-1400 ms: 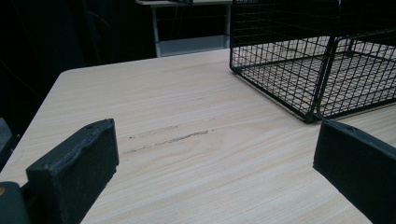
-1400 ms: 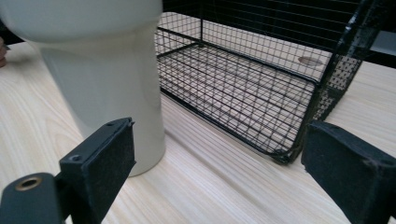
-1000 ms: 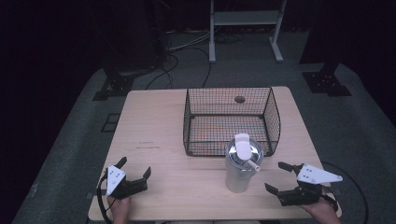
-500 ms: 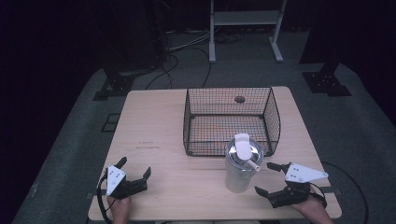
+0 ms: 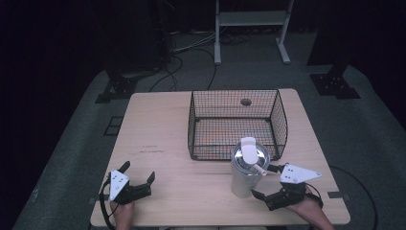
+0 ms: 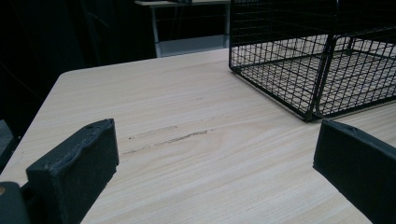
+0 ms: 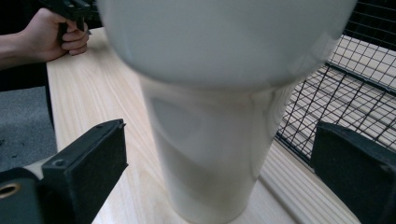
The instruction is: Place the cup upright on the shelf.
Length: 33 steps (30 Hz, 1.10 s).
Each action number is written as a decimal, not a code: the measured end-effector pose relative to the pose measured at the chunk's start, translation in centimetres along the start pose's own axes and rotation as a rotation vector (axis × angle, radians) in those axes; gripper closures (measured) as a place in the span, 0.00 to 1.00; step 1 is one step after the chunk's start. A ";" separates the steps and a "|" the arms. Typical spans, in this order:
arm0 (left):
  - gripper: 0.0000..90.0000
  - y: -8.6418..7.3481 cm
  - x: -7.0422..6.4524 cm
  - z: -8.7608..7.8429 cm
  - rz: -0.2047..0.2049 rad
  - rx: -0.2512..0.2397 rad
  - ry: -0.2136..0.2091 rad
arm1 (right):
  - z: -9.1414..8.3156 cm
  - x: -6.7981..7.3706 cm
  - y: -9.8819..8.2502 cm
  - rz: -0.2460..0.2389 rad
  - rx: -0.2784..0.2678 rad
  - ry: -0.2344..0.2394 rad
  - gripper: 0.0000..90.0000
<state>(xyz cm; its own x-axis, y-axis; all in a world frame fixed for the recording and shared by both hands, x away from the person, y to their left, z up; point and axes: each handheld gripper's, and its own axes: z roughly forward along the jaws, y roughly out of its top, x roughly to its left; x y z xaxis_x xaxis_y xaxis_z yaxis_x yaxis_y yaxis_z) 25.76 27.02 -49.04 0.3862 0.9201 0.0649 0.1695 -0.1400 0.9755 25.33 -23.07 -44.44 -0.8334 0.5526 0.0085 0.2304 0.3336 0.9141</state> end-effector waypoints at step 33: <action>0.00 0.0 0.1 -0.1 -0.007 -0.009 -0.007 | 3.9 0.1 0.4 -0.027 -0.093 0.016 0.10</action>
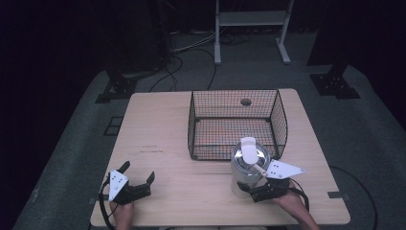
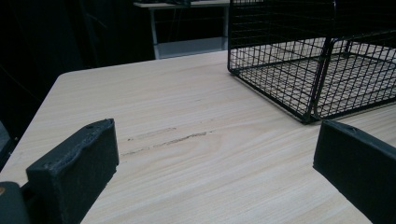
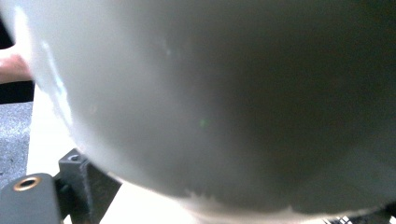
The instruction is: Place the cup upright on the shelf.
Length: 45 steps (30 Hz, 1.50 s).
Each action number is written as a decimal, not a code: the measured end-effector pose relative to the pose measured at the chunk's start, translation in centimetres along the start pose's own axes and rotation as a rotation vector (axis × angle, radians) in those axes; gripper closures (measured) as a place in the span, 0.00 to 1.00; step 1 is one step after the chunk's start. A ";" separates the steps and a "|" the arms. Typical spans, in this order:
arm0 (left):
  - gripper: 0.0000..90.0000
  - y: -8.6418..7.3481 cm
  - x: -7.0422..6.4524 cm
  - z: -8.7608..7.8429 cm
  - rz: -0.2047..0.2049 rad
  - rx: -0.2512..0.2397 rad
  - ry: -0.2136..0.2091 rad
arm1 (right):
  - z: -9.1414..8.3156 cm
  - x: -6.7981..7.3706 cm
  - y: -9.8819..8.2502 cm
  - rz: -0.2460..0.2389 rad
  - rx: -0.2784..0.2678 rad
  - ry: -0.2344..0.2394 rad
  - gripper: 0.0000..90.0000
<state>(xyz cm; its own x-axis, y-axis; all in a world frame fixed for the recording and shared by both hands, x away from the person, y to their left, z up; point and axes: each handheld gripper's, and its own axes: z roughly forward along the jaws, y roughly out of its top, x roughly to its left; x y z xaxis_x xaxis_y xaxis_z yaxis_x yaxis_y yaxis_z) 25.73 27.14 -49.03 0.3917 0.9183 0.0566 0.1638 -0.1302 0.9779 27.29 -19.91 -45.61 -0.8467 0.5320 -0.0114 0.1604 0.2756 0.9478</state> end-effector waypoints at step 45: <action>0.00 0.0 0.1 0.0 -0.005 -0.005 -0.003 | -0.6 -0.9 10.6 -0.021 -0.134 0.042 0.11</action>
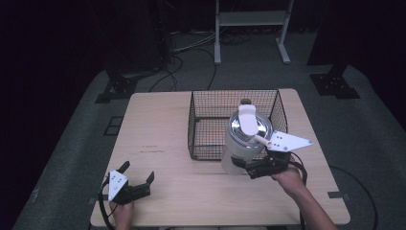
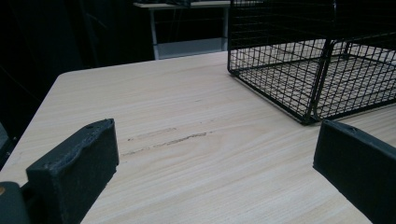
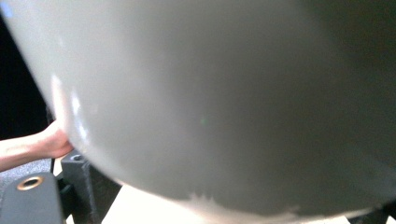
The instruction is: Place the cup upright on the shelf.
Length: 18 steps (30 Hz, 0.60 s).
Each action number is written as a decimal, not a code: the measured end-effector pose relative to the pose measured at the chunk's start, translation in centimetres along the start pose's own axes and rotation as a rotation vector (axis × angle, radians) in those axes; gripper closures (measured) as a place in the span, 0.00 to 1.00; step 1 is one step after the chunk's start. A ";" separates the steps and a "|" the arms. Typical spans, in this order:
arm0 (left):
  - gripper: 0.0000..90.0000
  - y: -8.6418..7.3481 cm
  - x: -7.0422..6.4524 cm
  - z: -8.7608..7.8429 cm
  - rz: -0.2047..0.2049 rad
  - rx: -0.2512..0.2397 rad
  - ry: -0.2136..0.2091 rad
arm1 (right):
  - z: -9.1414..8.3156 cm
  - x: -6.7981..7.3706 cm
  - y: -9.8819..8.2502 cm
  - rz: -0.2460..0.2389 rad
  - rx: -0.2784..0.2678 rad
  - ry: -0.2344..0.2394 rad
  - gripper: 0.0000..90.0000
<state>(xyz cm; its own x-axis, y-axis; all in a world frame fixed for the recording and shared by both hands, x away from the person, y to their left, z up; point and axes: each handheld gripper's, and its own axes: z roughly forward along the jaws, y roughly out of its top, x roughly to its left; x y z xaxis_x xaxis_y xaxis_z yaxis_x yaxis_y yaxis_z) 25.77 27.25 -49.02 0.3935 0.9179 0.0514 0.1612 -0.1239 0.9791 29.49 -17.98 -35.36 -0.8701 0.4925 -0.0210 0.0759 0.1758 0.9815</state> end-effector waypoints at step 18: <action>0.00 0.0 0.1 0.0 -0.002 -0.002 -0.001 | 4.0 -3.9 4.2 -0.021 0.017 -0.041 0.11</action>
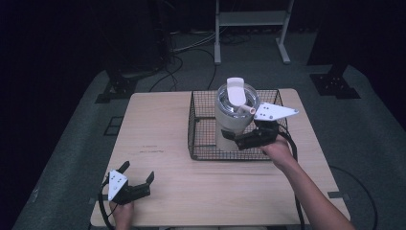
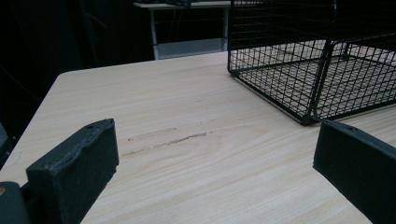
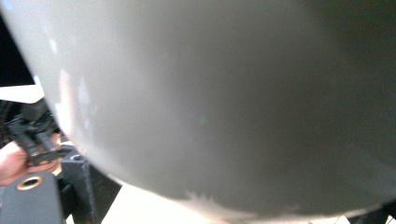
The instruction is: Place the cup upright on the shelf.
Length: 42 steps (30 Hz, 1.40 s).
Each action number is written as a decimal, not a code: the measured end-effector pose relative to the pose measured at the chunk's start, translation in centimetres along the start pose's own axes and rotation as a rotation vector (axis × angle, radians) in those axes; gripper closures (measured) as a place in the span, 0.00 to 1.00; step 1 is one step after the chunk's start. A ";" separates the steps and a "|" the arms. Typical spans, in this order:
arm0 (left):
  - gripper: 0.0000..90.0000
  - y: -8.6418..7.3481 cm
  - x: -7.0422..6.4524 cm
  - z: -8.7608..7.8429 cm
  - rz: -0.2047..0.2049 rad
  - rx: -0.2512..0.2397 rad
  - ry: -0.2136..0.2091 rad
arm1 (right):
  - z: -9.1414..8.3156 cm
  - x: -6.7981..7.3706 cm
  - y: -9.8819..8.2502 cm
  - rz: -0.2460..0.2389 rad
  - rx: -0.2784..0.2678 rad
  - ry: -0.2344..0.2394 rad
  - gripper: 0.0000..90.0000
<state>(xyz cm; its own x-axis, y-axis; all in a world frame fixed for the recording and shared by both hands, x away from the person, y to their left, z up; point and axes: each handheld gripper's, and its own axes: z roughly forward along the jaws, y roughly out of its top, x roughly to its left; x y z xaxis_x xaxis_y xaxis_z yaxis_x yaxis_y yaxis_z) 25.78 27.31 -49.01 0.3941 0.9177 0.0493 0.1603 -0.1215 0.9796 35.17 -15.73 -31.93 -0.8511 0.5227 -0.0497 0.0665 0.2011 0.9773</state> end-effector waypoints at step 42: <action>0.00 0.0 0.2 -0.1 -0.010 -0.009 -0.006 | 9.9 -8.0 -3.0 0.105 0.097 -0.077 0.11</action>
<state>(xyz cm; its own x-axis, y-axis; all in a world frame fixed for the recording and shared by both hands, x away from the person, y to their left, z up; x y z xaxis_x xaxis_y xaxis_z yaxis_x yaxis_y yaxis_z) 25.75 27.49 -49.00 0.3978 0.9167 0.0387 0.1561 -0.1091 0.9817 46.92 -12.27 -36.48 -0.7944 0.6065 0.0323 0.2062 0.2193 0.9536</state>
